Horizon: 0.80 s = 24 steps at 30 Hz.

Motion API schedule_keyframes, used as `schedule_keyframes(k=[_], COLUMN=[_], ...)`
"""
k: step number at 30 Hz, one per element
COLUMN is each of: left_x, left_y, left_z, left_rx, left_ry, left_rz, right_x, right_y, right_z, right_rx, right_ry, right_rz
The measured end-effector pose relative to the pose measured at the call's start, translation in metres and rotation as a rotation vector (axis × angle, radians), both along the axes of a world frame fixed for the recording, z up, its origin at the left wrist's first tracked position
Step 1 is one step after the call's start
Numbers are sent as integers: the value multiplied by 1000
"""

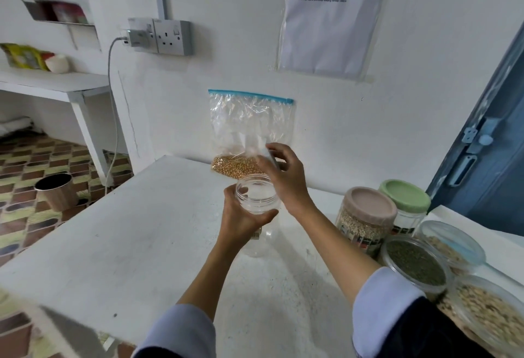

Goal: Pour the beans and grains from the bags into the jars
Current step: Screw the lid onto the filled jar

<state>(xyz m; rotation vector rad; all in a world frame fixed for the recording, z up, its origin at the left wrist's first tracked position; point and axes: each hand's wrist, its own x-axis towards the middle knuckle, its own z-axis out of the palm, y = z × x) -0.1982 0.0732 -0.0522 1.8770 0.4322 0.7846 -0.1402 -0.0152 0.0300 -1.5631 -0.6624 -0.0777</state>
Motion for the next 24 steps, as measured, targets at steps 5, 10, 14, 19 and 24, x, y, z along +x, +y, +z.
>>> schedule_keyframes(k=[5, 10, 14, 19, 24], left_x=[-22, -31, -30, -24, -10], left_y=[-10, -21, -18, -13, 5], left_z=[5, 14, 9, 8, 1], left_rx=[-28, -16, -12, -8, 8], left_ry=[-18, -99, -93, -113, -111], left_rz=[7, 29, 39, -3, -53], right_x=[9, 8, 5, 8, 24], right_y=[-24, -51, -50, -53, -35], right_z=[-5, -45, -78, -119, -114], right_rx=[437, 614, 242, -335, -868], right_ry=[740, 1015, 1047, 831, 442], right_rz=[119, 164, -44, -272, -363])
